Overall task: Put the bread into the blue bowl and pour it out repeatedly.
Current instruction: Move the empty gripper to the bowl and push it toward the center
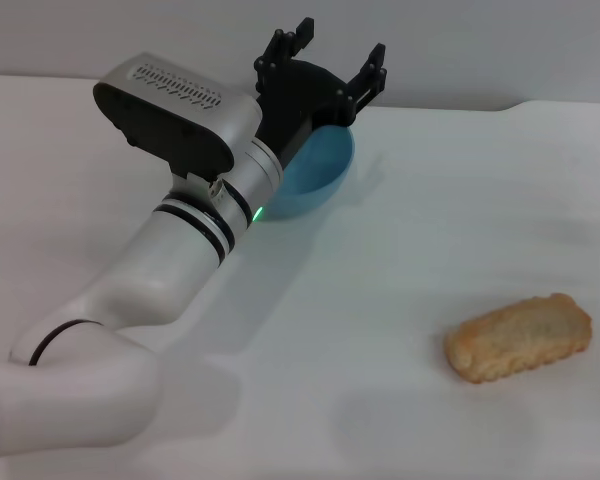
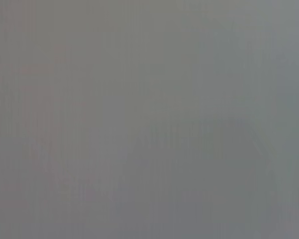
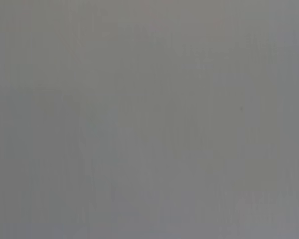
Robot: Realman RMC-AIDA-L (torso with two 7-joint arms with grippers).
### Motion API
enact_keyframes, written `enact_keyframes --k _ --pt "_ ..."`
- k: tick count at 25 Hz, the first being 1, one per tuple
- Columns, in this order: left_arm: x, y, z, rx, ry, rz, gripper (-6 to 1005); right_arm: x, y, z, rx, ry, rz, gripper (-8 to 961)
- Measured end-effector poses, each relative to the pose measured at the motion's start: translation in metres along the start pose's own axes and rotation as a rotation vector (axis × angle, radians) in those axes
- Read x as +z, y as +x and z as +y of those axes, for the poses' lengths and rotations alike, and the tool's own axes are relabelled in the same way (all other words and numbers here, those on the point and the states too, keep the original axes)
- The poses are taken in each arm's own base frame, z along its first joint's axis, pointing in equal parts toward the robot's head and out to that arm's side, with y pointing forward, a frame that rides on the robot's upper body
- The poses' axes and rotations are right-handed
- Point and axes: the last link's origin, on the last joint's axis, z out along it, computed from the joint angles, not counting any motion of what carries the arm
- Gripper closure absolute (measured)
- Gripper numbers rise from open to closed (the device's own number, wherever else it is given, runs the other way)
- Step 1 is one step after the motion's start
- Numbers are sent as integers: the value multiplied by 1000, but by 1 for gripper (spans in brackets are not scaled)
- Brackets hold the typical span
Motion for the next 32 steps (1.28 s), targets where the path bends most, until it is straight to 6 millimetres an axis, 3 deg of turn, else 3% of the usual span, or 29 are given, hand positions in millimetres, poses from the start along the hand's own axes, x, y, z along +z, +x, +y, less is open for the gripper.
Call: enact_keyframes --k 11,15,20,27,32 --pt "0 -2 0 -6 -5 -21 184 0 0 1 0 -9 5 280" --pt "9 2 -4 -60 7 -68 184 1 0 2 -1 -13 1 282" --pt "37 22 -28 -160 34 -218 184 1 -1 2 -1 -15 1 285" --pt "69 47 -68 -103 44 -377 184 1 0 2 -4 -15 0 289" --pt "74 48 -82 -63 35 -472 184 0 0 2 -5 -14 2 292"
